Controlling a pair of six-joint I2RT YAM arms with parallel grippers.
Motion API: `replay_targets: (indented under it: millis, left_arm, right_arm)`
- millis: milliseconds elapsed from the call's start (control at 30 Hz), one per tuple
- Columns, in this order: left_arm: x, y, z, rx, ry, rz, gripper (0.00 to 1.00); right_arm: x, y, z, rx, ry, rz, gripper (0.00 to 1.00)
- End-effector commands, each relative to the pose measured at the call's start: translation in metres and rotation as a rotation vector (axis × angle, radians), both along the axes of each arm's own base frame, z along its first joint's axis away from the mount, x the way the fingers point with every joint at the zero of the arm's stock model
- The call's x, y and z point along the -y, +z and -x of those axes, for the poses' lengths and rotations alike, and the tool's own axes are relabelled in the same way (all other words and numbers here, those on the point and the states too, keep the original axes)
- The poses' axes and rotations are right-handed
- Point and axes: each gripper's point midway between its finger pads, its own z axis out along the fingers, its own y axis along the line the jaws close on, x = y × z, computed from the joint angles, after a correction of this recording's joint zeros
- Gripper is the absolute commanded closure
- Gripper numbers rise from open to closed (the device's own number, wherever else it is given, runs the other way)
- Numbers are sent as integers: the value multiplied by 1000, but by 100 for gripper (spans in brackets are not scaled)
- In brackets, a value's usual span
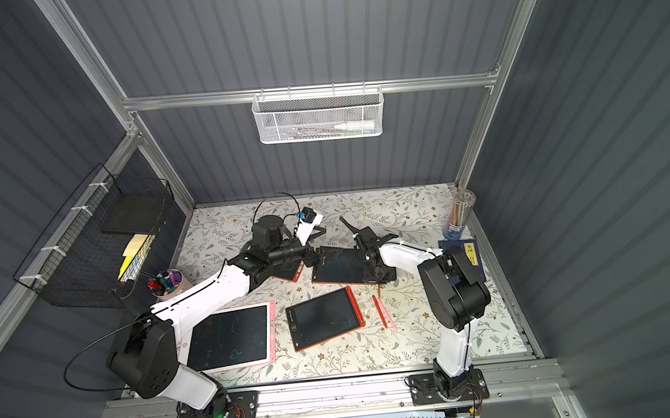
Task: Place the stylus back onto the writing tablet
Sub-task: Pick up the stylus from the center of the board, then place the stylus on the writing tablet.
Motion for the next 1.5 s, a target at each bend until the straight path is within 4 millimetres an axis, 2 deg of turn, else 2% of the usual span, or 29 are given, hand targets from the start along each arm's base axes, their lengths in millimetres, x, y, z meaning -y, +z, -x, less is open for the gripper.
replay_targets:
  millis: [0,500,1000,1233,1467]
  left_arm:
    - [-1,8,6,33,-13,4,1]
    - [-1,8,6,33,-13,1,0]
    - [-2,6,6,30,-9,-7,1]
    - [-2,6,6,30,-8,-8,0]
    - [-2,4,5,28,-7,-12,1]
  right_arm:
    - [0,4,-3,-15,11,4,93]
    - [-5,16,-30,18,20,-25,92]
    - [-3,10,-61,20,24,4,91]
    - [-1,8,-65,16,22,22,89]
    - [4,4,-61,7,11,40,86]
